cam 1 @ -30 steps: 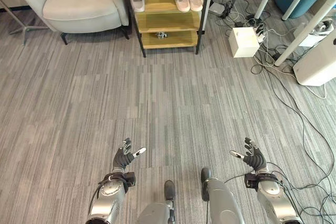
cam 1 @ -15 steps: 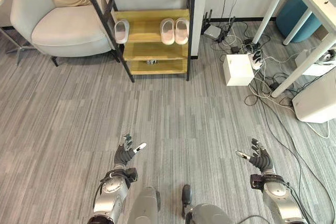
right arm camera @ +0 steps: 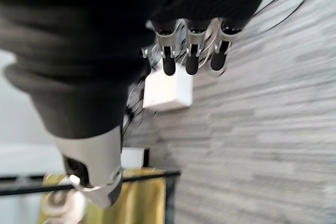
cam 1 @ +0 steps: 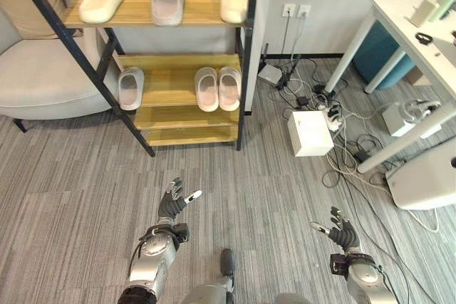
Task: Arrange the slippers neatly on the shoe rack.
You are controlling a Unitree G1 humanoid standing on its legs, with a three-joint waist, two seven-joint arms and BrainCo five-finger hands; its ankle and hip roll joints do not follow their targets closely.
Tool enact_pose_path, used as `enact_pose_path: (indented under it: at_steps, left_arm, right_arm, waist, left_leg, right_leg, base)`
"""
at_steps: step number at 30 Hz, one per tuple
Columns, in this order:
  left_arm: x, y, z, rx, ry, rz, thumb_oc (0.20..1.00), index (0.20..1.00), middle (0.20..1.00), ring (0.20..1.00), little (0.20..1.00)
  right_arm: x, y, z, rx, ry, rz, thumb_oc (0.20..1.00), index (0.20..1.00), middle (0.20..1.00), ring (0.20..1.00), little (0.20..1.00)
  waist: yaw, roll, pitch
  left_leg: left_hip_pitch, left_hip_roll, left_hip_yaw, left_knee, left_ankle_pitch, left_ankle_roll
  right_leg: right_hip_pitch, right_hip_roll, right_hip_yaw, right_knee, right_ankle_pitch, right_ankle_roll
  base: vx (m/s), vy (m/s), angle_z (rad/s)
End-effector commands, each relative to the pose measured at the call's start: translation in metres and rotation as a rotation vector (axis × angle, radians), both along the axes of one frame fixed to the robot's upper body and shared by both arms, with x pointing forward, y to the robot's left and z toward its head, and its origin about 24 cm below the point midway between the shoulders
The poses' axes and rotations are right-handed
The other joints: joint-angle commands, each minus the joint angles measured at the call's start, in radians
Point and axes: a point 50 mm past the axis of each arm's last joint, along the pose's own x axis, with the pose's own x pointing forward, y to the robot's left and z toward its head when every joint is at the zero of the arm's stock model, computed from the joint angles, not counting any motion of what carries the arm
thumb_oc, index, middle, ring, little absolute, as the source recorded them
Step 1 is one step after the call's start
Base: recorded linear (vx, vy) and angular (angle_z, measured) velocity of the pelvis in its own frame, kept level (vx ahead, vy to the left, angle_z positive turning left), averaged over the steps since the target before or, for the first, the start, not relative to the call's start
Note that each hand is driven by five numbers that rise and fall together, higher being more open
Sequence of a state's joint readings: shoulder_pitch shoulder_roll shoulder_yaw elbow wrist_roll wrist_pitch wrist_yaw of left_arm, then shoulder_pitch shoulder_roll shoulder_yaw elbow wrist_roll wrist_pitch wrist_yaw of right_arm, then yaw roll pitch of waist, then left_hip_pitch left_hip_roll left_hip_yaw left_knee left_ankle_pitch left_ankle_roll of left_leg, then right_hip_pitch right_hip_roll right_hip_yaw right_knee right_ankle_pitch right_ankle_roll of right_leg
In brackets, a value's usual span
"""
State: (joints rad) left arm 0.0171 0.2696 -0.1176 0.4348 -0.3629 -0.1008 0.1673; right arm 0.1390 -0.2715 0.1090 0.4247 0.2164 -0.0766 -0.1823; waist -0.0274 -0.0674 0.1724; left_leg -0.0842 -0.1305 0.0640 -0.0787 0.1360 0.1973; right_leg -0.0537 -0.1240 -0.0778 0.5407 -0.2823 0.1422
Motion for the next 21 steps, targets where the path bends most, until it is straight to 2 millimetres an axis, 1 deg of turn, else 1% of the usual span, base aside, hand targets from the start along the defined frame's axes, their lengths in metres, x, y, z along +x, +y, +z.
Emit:
enact_pose_path:
  at_steps: [1,2,3,4,5,6,8,9,10,11,12,13,14,15,16,17,18,20,21]
  left_arm:
    - [-0.003,0.016,0.015,0.075,-0.074,0.011,1.0,1.0,1.0,1.0,1.0]
    - [-0.001,0.016,0.017,0.072,-0.084,0.015,1.0,1.0,1.0,1.0,1.0]
    - [0.0,0.015,0.019,0.067,-0.093,0.015,1.0,1.0,1.0,1.0,1.0]
    - [0.001,0.014,0.019,0.065,-0.099,0.012,1.0,1.0,1.0,1.0,1.0]
    - [0.001,0.013,0.019,0.06,-0.098,0.01,1.0,1.0,1.0,1.0,1.0]
    - [0.001,0.013,0.019,0.06,-0.098,0.01,1.0,1.0,1.0,1.0,1.0]
    - [0.003,0.013,0.02,0.054,-0.107,0.015,1.0,1.0,1.0,1.0,1.0]
    - [0.003,0.013,0.02,0.054,-0.108,0.018,1.0,1.0,1.0,1.0,1.0]
    - [0.005,0.012,0.021,0.063,-0.115,0.005,1.0,1.0,1.0,1.0,1.0]
    - [0.004,0.012,0.02,0.067,-0.11,0.002,1.0,1.0,1.0,1.0,1.0]
    - [0.003,0.012,0.02,0.067,-0.109,0.003,1.0,1.0,1.0,1.0,1.0]
    - [0.003,0.012,0.019,0.066,-0.106,0.007,1.0,1.0,1.0,1.0,1.0]
    - [0.003,0.011,0.019,0.052,-0.11,0.009,1.0,1.0,1.0,1.0,1.0]
    - [0.003,0.011,0.019,0.048,-0.11,0.01,1.0,1.0,1.0,1.0,1.0]
    - [0.004,0.007,0.019,0.026,-0.11,0.012,1.0,1.0,1.0,1.0,1.0]
    - [0.006,0.006,0.019,0.019,-0.115,0.015,1.0,1.0,1.0,1.0,1.0]
    - [0.006,0.005,0.02,0.016,-0.117,0.015,1.0,1.0,1.0,1.0,1.0]
    - [0.006,0.005,0.02,0.011,-0.12,0.022,1.0,1.0,1.0,1.0,1.0]
    - [0.006,0.006,0.019,0.013,-0.116,0.028,1.0,1.0,1.0,1.0,1.0]
  right_arm:
    - [0.017,-0.003,0.016,-0.012,-0.092,0.004,1.0,1.0,1.0,1.0,1.0]
    - [0.018,-0.003,0.016,-0.008,-0.093,0.002,1.0,1.0,1.0,1.0,1.0]
    - [0.019,-0.003,0.017,-0.004,-0.099,-0.003,1.0,1.0,1.0,1.0,1.0]
    - [0.02,-0.004,0.018,-0.002,-0.102,-0.007,1.0,1.0,1.0,1.0,1.0]
    - [0.021,-0.005,0.018,-0.001,-0.104,-0.014,1.0,1.0,1.0,1.0,1.0]
    - [0.021,-0.005,0.018,-0.001,-0.104,-0.014,1.0,1.0,1.0,1.0,1.0]
    - [0.022,-0.006,0.019,0.001,-0.109,-0.024,1.0,1.0,1.0,1.0,1.0]
    - [0.021,-0.006,0.019,0.001,-0.106,-0.026,1.0,1.0,1.0,1.0,1.0]
    - [0.017,-0.008,0.017,-0.002,-0.101,-0.028,1.0,1.0,1.0,1.0,1.0]
    - [0.014,-0.008,0.015,0.001,-0.092,-0.032,1.0,1.0,1.0,1.0,1.0]
    - [0.014,-0.008,0.015,0.001,-0.091,-0.032,1.0,1.0,1.0,1.0,1.0]
    - [0.012,-0.011,0.015,0.002,-0.094,-0.04,1.0,1.0,1.0,1.0,1.0]
    - [0.011,-0.013,0.016,0.007,-0.101,-0.052,1.0,1.0,1.0,1.0,1.0]
    - [0.011,-0.015,0.016,0.007,-0.102,-0.056,1.0,1.0,1.0,1.0,1.0]
    - [0.014,-0.019,0.019,0.004,-0.115,-0.067,1.0,1.0,1.0,1.0,1.0]
    - [0.015,-0.021,0.021,-0.002,-0.12,-0.063,1.0,1.0,1.0,1.0,1.0]
    - [0.015,-0.023,0.022,-0.006,-0.121,-0.067,1.0,1.0,1.0,1.0,1.0]
    - [0.015,-0.026,0.022,-0.014,-0.122,-0.076,1.0,1.0,1.0,1.0,1.0]
    - [0.015,-0.028,0.023,-0.018,-0.123,-0.081,1.0,1.0,1.0,1.0,1.0]
  waist:
    - [0.042,0.0,0.034]
    - [0.038,0.008,0.041]
    - [0.033,0.014,0.047]
    - [0.026,0.017,0.053]
    - [0.019,0.017,0.059]
    - [0.017,0.018,0.062]
    - [0.003,0.016,0.074]
    - [-0.003,0.014,0.075]
    - [-0.014,0.002,0.073]
    - [-0.018,-0.002,0.067]
    - [-0.018,-0.002,0.068]
    - [-0.019,-0.003,0.06]
    - [-0.02,-0.007,0.061]
    - [-0.021,-0.007,0.064]
    - [-0.014,-0.014,0.076]
    - [-0.01,-0.017,0.082]
    - [-0.009,-0.017,0.085]
    - [-0.007,-0.019,0.079]
    - [-0.003,-0.016,0.074]
  left_leg:
    - [0.033,0.129,0.069,0.038,-0.149,-0.155]
    - [0.051,0.131,0.063,0.029,-0.154,-0.158]
    - [0.065,0.131,0.054,0.023,-0.158,-0.162]
    - [0.078,0.13,0.05,0.018,-0.162,-0.165]
    - [0.096,0.125,0.045,0.014,-0.167,-0.167]
    - [0.102,0.126,0.043,0.012,-0.168,-0.168]
    - [0.138,0.121,0.027,0.002,-0.186,-0.179]
    - [0.152,0.121,0.021,0.0,-0.194,-0.184]
    - [0.165,0.116,0.004,0.022,-0.224,-0.189]
    - [0.172,0.118,0.003,0.042,-0.241,-0.194]
    - [0.172,0.119,0.002,0.044,-0.243,-0.194]
    - [0.17,0.126,0.002,0.096,-0.269,-0.203]
    - [0.157,0.127,0.003,0.16,-0.28,-0.215]
    - [0.144,0.128,0.004,0.201,-0.287,-0.219]
    - [0.084,0.124,-0.007,0.33,-0.279,-0.231]
    - [0.047,0.133,-0.009,0.375,-0.263,-0.24]
    - [0.024,0.143,-0.006,0.389,-0.26,-0.241]
    - [0.009,0.183,0.009,0.322,-0.249,-0.244]
    - [0.014,0.211,0.013,0.27,-0.217,-0.251]
  right_leg:
    - [0.025,-0.015,-0.01,-0.154,0.258,0.027]
    - [-0.009,-0.009,-0.03,-0.169,0.239,0.015]
    - [-0.018,-0.003,-0.048,-0.21,0.209,0.002]
    - [-0.021,0.005,-0.059,-0.255,0.197,-0.008]
    - [-0.042,0.024,-0.064,-0.313,0.202,-0.02]
    - [-0.035,0.026,-0.066,-0.317,0.202,-0.021]
    - [-0.066,0.049,-0.082,-0.446,0.239,-0.024]
    - [-0.07,0.056,-0.085,-0.482,0.253,-0.022]
    - [-0.056,0.065,-0.064,-0.522,0.265,-0.028]
    - [-0.037,0.072,-0.055,-0.536,0.269,-0.04]
    - [-0.035,0.073,-0.055,-0.538,0.269,-0.04]
    - [-0.013,0.076,-0.052,-0.541,0.267,-0.052]
    - [0.002,0.079,-0.05,-0.538,0.26,-0.065]
    - [0.009,0.08,-0.054,-0.54,0.259,-0.068]
    - [0.045,0.077,-0.056,-0.552,0.251,-0.091]
    - [0.064,0.074,-0.059,-0.559,0.24,-0.099]
    - [0.075,0.07,-0.063,-0.563,0.233,-0.102]
    - [0.092,0.062,-0.071,-0.573,0.221,-0.097]
    - [0.099,0.06,-0.077,-0.573,0.216,-0.091]
  base:
    - [0.14,0.061,0.08]
    - [0.17,0.027,0.07]
    - [0.18,-0.01,0.18]
    - [0.18,-0.042,0.24]
    - [0.13,-0.038,0.18]
    - [0.15,-0.059,0.19]
    - [0.18,-0.1,0.24]
    - [0.24,-0.166,0.19]
    - [0.22,-0.165,0.15]
    - [0.17,-0.13,0.37]
    - [0.14,-0.106,0.61]
    - [0.15,-0.122,0.67]
    - [0.16,-0.139,0.44]
    - [0.12,-0.134,0.18]
    - [0.08,-0.083,0.09]
    - [0.09,-0.056,0.29]
    - [0.09,0.024,0.41]
    - [0.14,0.083,0.31]
    - [0.19,0.131,0.11]
